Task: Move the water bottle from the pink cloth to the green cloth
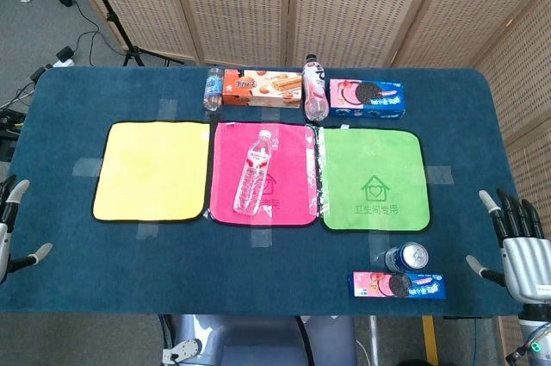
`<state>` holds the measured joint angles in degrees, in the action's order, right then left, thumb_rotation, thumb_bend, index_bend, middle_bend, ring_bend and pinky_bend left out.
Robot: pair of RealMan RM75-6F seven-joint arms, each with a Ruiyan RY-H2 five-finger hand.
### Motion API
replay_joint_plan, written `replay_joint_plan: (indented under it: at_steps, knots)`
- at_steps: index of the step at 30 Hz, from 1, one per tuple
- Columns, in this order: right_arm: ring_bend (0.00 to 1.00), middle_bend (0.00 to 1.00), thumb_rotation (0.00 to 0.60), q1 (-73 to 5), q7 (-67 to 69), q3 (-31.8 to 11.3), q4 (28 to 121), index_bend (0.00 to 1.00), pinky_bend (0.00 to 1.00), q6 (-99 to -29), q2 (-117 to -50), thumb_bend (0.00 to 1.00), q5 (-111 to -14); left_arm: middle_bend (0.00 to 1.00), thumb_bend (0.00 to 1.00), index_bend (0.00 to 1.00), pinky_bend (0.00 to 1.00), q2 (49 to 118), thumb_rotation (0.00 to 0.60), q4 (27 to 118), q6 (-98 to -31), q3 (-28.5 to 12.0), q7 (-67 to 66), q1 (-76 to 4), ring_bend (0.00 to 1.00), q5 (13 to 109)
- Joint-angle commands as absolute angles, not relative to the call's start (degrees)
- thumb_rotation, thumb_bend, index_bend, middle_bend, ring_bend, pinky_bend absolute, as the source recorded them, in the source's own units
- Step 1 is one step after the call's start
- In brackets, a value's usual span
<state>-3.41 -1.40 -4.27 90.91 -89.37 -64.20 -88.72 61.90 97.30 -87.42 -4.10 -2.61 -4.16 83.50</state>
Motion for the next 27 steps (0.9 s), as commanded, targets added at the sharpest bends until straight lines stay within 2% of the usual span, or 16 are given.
replay_joint_plan:
  at_steps: [1,8,14,17,18,20,23,24,26,27]
  knots:
    - [0.00,0.00,0.600,-3.57,-0.56,-4.11,91.02,0.00,0.00,-88.87,-64.01,0.00,-88.77,0.00,0.00,0.00,0.00,61.78,0.600,97.36,-87.10,-4.04,-2.45,-4.25,0.00,83.41]
    - [0.00,0.00,0.600,-5.63,3.04,-5.17,90.34,0.00,0.00,-87.78,-64.20,0.00,-90.07,0.00,0.00,0.00,0.00,61.19,0.600,97.50,-86.96,-4.06,-1.20,-4.20,0.00,83.45]
    - [0.00,0.00,0.600,-12.38,5.02,-7.72,93.72,0.06,0.00,-82.65,-59.71,0.00,-94.12,0.00,0.00,0.00,0.00,60.72,0.600,97.62,-85.02,-4.74,-0.33,-4.94,0.00,81.51]
    - [0.00,0.00,0.600,-18.03,7.50,-8.88,96.13,0.11,0.00,-77.17,-56.82,0.02,-97.35,0.00,0.00,0.00,0.00,60.85,0.600,97.43,-83.83,-5.29,-0.78,-5.57,0.00,80.17]
    - [0.00,0.00,0.600,-19.73,7.25,-9.27,96.81,0.13,0.00,-75.38,-56.20,0.06,-98.04,0.00,0.00,0.00,0.00,60.90,0.600,97.40,-83.51,-5.46,-0.97,-5.74,0.00,79.69]
    - [0.00,0.02,0.600,-22.71,6.57,-9.88,98.30,0.17,0.00,-71.82,-55.40,0.20,-98.60,0.00,0.00,0.00,0.00,60.97,0.600,97.44,-82.94,-5.77,-1.22,-6.01,0.00,78.84]
    - [0.00,0.06,0.600,-27.93,3.90,-11.13,100.77,0.22,0.01,-65.79,-55.49,0.54,-99.18,0.00,0.00,0.00,0.00,60.98,0.600,97.63,-82.25,-6.26,-1.61,-6.41,0.00,77.67]
    - [0.00,0.08,0.600,-30.35,2.51,-11.51,101.48,0.23,0.02,-62.94,-56.04,0.69,-99.81,0.00,0.00,0.00,0.00,61.01,0.600,97.65,-82.09,-6.43,-1.85,-6.56,0.00,77.34]
    - [0.00,0.09,0.600,-34.12,-0.90,-12.46,101.71,0.24,0.03,-58.38,-57.45,0.90,-99.34,0.00,0.00,0.00,0.00,61.13,0.600,97.74,-81.88,-6.65,-2.49,-6.78,0.00,76.82]
    - [0.00,0.09,0.600,-35.94,-3.30,-12.88,101.61,0.25,0.04,-56.04,-58.41,0.98,-99.08,0.00,0.00,0.00,0.00,61.19,0.600,97.81,-81.75,-6.77,-2.69,-6.88,0.00,76.55]
